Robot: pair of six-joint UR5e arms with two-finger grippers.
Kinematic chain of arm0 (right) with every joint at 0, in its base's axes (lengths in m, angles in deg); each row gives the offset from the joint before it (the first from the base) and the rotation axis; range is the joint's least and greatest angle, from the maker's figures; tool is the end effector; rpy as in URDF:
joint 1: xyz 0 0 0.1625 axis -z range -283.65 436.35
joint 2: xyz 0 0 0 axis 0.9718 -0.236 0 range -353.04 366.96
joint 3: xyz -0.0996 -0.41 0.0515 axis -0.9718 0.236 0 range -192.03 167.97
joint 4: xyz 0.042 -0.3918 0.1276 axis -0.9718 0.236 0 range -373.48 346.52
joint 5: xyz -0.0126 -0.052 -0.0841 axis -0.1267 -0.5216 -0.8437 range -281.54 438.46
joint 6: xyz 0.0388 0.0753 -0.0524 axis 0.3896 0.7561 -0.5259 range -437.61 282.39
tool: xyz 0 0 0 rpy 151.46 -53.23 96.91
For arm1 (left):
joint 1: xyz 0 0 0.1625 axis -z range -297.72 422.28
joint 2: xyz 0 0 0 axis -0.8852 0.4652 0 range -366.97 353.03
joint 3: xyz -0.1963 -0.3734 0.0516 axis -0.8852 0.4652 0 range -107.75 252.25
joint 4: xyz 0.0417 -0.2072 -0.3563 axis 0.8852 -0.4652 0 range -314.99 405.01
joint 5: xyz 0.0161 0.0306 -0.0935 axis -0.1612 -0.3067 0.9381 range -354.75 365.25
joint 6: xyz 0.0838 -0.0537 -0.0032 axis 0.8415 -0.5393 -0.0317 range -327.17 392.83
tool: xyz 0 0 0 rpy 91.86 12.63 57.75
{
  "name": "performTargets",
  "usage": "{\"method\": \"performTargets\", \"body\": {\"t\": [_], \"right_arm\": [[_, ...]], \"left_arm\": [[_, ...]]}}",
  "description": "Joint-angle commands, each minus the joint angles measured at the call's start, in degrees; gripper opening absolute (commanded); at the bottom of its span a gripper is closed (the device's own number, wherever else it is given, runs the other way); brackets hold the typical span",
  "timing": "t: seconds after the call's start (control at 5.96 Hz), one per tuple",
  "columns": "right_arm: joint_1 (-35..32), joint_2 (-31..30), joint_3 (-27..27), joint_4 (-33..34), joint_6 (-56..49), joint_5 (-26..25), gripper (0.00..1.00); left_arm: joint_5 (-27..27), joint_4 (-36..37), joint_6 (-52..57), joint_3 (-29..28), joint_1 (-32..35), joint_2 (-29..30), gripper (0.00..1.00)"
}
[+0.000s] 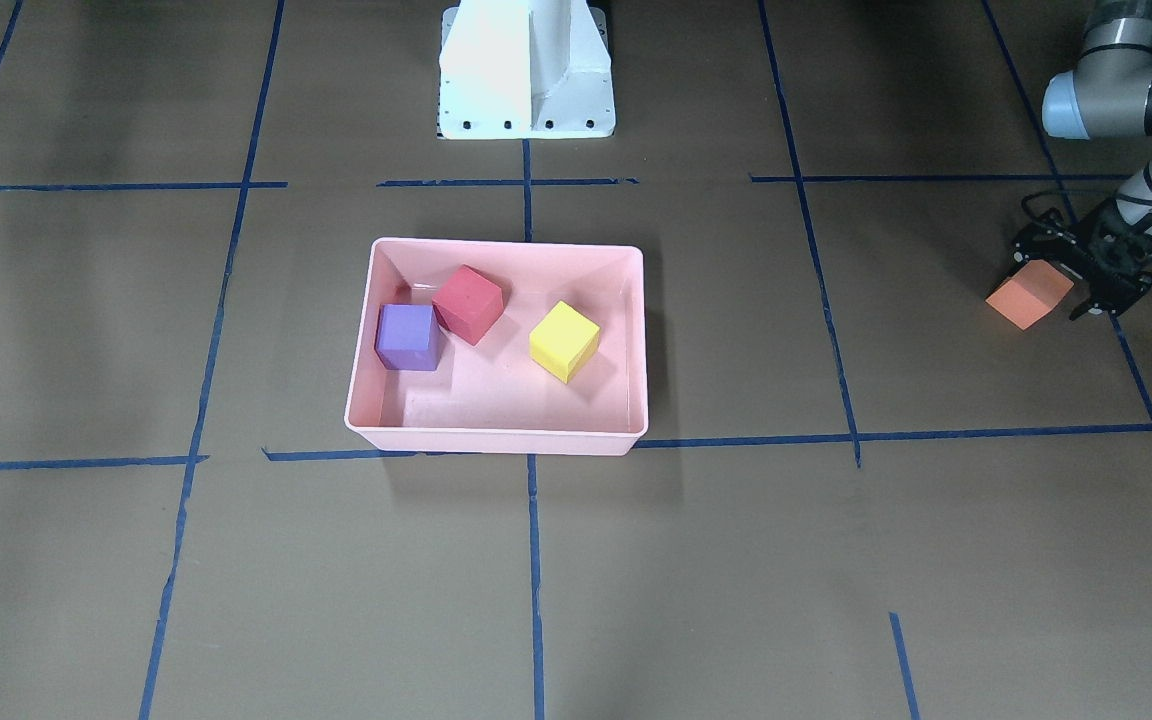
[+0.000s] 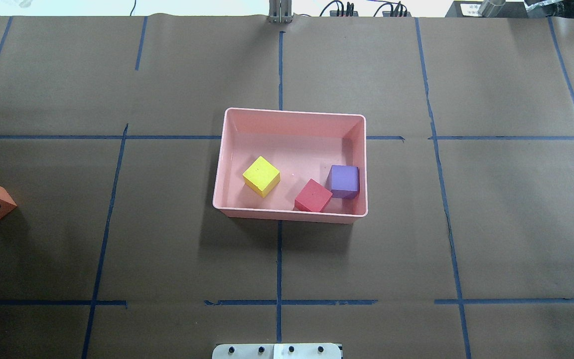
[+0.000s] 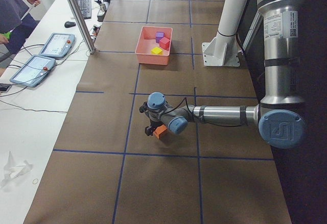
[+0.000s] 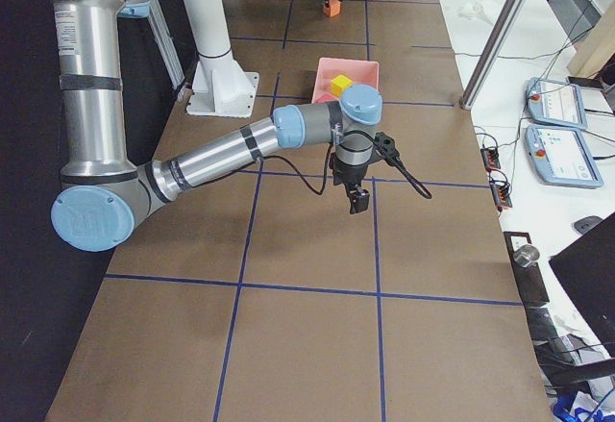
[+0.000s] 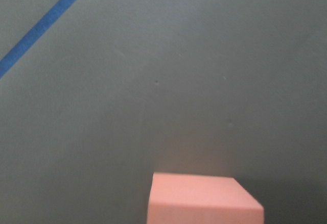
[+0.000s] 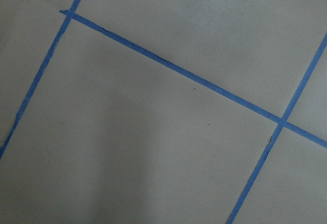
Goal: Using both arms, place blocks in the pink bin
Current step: 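Lower the left gripper onto the orange cube and close it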
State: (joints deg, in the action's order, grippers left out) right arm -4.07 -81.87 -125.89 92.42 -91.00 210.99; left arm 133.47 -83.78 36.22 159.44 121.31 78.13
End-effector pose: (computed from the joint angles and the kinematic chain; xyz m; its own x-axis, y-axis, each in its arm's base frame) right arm -0.0139 -0.4785 0.4782 0.6514 -0.4477 0.6126 0.3241 0.8942 0.3090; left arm 0.1846 -0.4470 0.6542 0.4825 0.7203 -0.4983 -0.4700 0.6930 0.5466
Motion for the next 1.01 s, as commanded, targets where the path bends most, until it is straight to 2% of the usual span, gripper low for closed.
{"method": "performTargets", "body": {"t": [0.0, 0.17, 0.34, 0.5, 0.67, 0.84], "right_arm": [[0.0, 0.0, -0.7, 0.1, 0.4, 0.0, 1.0], [0.0, 0.0, -0.7, 0.1, 0.5, 0.0, 1.0], [0.0, 0.0, -0.7, 0.1, 0.5, 0.0, 1.0], [0.0, 0.0, -0.7, 0.1, 0.6, 0.3, 1.0], [0.0, 0.0, -0.8, 0.1, 1.0, 1.2, 1.0], [0.0, 0.0, -0.7, 0.1, 1.0, 1.1, 1.0]], "left_arm": [[0.5, 0.2, -0.2, -3.3, -0.7, 2.5, 0.92], [6.0, 0.3, -0.2, -3.6, -0.7, 2.6, 0.6], [6.9, 0.3, -0.3, -3.1, -0.2, 2.4, 0.53], [6.9, 0.8, -0.3, -2.9, 0.3, 2.6, 0.53], [6.7, 4.7, -0.4, -0.2, 1.9, 3.4, 0.53], [6.3, 12.5, -0.4, 5.7, 5.4, 6.0, 0.53]]}}
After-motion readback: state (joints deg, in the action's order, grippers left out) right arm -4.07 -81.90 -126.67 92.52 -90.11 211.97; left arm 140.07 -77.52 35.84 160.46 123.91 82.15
